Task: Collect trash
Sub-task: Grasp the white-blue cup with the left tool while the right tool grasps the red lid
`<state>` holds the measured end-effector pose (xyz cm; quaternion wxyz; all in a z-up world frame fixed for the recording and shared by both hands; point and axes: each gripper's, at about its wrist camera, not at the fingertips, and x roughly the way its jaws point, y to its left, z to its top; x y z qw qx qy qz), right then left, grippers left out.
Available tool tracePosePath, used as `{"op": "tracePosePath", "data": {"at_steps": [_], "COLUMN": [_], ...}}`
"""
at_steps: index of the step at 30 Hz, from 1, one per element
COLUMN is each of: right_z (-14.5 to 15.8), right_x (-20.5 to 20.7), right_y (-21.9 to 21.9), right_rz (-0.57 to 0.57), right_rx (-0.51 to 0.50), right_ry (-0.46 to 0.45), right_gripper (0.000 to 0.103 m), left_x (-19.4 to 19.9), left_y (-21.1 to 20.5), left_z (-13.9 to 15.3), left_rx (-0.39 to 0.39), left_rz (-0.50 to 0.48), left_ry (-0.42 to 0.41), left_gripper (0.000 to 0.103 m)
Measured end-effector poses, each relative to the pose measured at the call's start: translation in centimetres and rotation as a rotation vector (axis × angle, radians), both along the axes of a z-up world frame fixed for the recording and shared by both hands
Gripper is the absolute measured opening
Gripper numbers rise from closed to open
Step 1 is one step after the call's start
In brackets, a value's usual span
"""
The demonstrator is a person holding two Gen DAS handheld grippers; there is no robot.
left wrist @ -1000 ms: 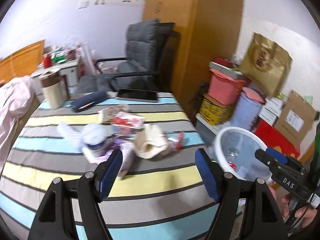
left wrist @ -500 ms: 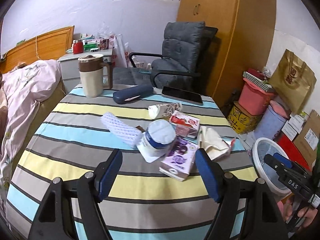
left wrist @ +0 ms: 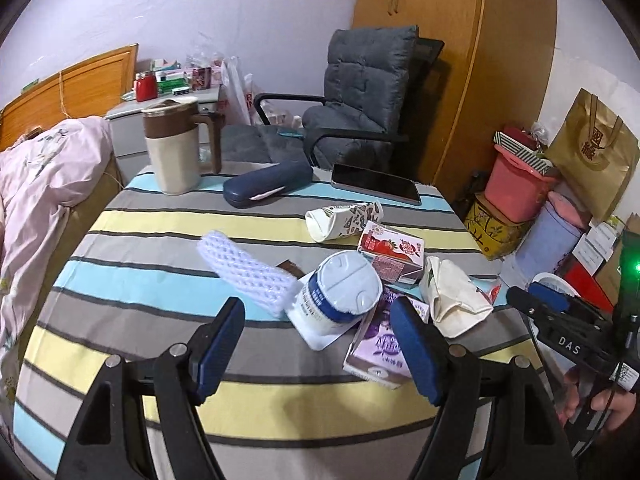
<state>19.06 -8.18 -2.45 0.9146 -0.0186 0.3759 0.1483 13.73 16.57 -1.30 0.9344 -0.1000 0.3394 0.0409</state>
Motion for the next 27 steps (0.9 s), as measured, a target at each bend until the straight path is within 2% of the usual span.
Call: {"op": "tracePosePath", "data": {"at_steps": [14, 24, 27], "right_z": [-1.9, -2.5, -2.5], "right_x": [2.7, 3.3, 3.3], "right_y": [0.9, 1.1, 1.1], "right_rz": [0.026, 0.028, 0.035], "right_rx": [-0.003, 0.009, 0.013], "right_ry": [0.083, 0.107, 0.106], "right_gripper": [0.055, 0.055, 0.049], "left_x": [3.5, 4.7, 5.0], "left_y": [-0.5, -0.1, -0.2], "left_z": [-2.1, -2.6, -2.7], "left_rx": [-0.009, -0.007, 0.003], "left_rz": [-0.062, -0.056, -0.053], "left_ry": [0.046, 0.051, 0.053], "left_gripper": [0.077, 0.077, 0.075]}}
